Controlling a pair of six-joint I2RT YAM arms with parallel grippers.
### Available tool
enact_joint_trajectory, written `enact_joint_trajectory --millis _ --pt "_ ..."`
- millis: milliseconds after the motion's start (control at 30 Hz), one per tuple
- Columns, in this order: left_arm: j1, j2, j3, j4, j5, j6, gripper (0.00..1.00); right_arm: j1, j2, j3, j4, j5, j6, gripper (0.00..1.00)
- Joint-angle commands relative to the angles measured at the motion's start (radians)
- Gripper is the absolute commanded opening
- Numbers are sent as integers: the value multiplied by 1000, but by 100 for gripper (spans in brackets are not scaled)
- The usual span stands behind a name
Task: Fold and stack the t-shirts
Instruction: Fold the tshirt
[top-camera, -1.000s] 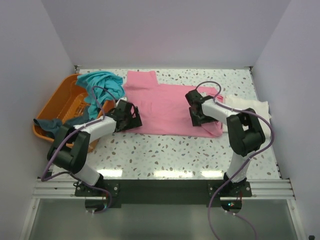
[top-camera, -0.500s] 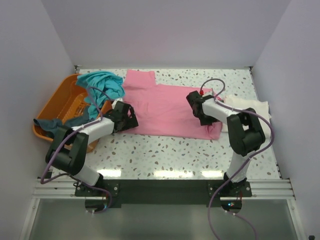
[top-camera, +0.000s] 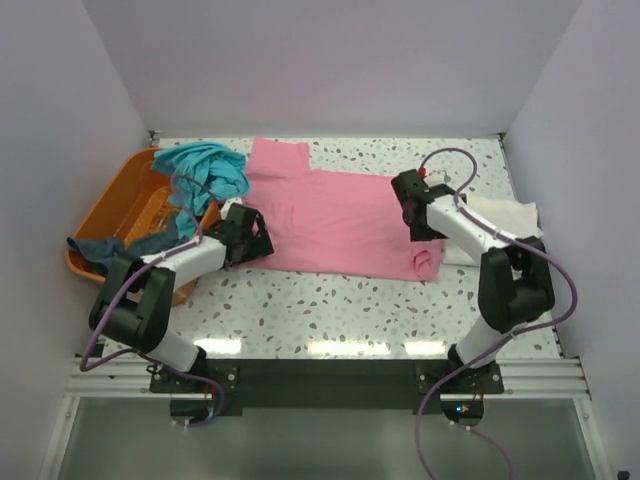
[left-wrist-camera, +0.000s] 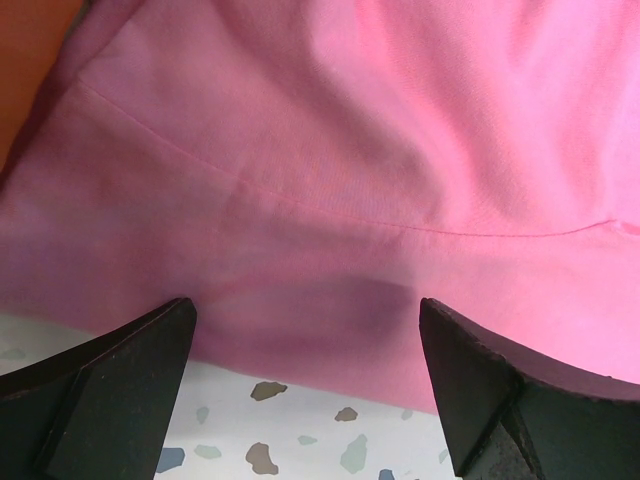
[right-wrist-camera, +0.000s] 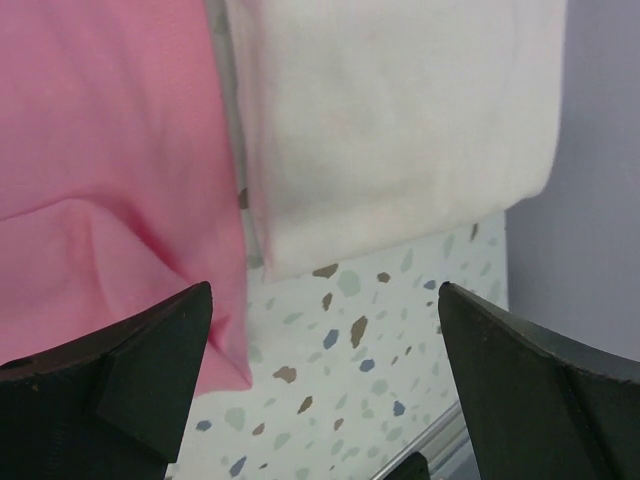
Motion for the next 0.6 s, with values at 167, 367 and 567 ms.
enact_joint_trajectory --millis 167,367,567 --pt "16 -33 -33 -91 -1 26 100 39 -273 -174 187 -521 -55 98" --pt "16 -43 -43 -82 10 29 100 74 -263 -281 293 -603 26 93" --pt "16 -47 -56 -74 16 31 100 74 -125 -238 253 -471 117 63"
